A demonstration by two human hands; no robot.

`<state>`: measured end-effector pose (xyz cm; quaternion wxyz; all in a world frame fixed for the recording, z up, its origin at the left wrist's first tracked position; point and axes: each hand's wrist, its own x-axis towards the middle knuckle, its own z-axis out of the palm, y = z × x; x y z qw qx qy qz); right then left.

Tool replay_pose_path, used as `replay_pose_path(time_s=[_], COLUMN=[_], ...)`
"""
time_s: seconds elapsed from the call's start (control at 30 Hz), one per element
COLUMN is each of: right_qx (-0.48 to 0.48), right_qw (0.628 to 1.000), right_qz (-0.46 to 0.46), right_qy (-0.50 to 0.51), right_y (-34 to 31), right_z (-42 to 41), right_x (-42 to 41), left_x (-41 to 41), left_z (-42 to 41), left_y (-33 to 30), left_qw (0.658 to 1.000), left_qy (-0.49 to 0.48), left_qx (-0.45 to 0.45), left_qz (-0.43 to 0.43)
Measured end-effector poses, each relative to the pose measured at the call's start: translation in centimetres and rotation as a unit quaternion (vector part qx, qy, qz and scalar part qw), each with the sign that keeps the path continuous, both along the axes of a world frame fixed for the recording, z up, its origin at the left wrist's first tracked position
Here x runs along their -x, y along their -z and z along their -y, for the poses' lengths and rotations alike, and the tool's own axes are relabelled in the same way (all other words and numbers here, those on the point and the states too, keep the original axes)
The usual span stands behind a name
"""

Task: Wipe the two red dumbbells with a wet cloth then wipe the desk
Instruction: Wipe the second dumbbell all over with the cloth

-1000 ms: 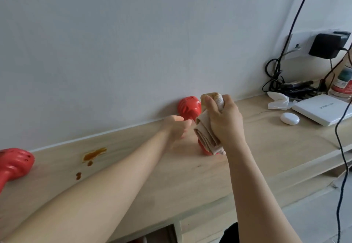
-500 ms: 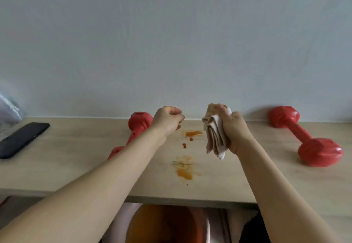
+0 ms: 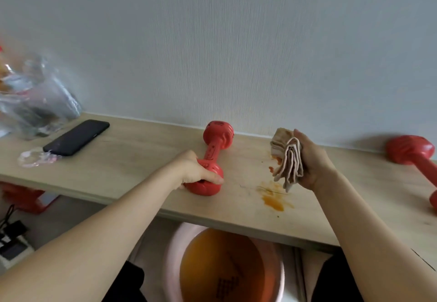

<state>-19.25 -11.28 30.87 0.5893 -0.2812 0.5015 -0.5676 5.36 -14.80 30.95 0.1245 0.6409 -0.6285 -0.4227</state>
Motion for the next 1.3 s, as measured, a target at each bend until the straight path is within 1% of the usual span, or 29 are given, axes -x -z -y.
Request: replay_pose_path(time_s=[0.17,0.3,0.37,0.4,0.43,0.47,0.53,0.6,0.67,0.77,0.83,0.9,0.97,1.0,1.1,1.2,1.23,1.3], right_qx=[0.006,0.041,0.058,0.061,0.066,0.077,0.100,0.122,0.137,0.155,0.142,0.125,0.116,0.112,0.124,0.193,0.210,0.218], right_qw=[0.999,0.998,0.995,0.992,0.983,0.965,0.911,0.852,0.781,0.701,0.648,0.610,0.586,0.584,0.604,0.650,0.656,0.647], right_qz=[-0.017,-0.041,-0.068,-0.099,-0.157,-0.236,-0.391,-0.506,-0.608,-0.696,-0.748,-0.782,-0.801,-0.803,-0.786,-0.731,-0.718,-0.718], right_qy=[0.029,0.039,0.041,0.051,0.068,0.083,0.089,0.066,0.039,-0.002,-0.019,-0.020,-0.024,-0.029,-0.041,-0.077,-0.101,-0.135], right_y=[0.0,-0.2,-0.5,-0.6,-0.6,-0.7,-1.0,-1.5,-1.6,-0.5,0.7,1.6,2.0,2.1,2.2,1.7,1.6,1.5], right_z=[-0.3,-1.0,-1.6,-1.8,-1.8,-1.7,-1.5,-1.2,-0.5,0.5,1.1,1.7,2.2,2.5,2.5,1.1,0.6,-0.1], right_x=[0.1,0.3,0.4,0.5,0.6,0.8,1.0,0.9,0.7,0.0,-0.1,0.0,-0.2,-0.3,-0.2,-0.3,-0.7,-1.3], left_x=[0.5,1.7,2.4,2.8,3.2,3.7,4.4,4.8,4.8,4.3,4.0,3.9,3.9,3.9,4.0,4.0,4.0,4.1], left_z=[-0.3,-0.5,-0.5,-0.5,-0.6,-0.6,-0.6,-0.3,-0.1,0.1,0.0,0.0,0.2,0.2,0.5,0.8,0.9,0.9], left_y=[0.5,0.5,0.5,0.5,0.6,0.8,1.0,1.2,1.3,1.9,2.6,3.3,3.6,3.7,3.8,3.7,3.6,3.4], left_qw=[0.998,0.998,0.997,0.996,0.995,0.994,0.989,0.983,0.977,0.968,0.965,0.962,0.959,0.957,0.955,0.955,0.955,0.955], left_qy=[-0.005,0.020,0.045,0.061,0.077,0.092,0.119,0.152,0.184,0.205,0.201,0.196,0.195,0.195,0.198,0.205,0.205,0.205], left_qx=[0.055,0.061,0.058,0.056,0.052,0.048,0.048,0.047,0.044,0.079,0.104,0.121,0.140,0.150,0.168,0.163,0.162,0.164], left_qz=[0.019,0.004,-0.011,-0.017,-0.026,-0.037,-0.068,-0.092,-0.103,-0.118,-0.131,-0.145,-0.151,-0.151,-0.145,-0.142,-0.141,-0.138])
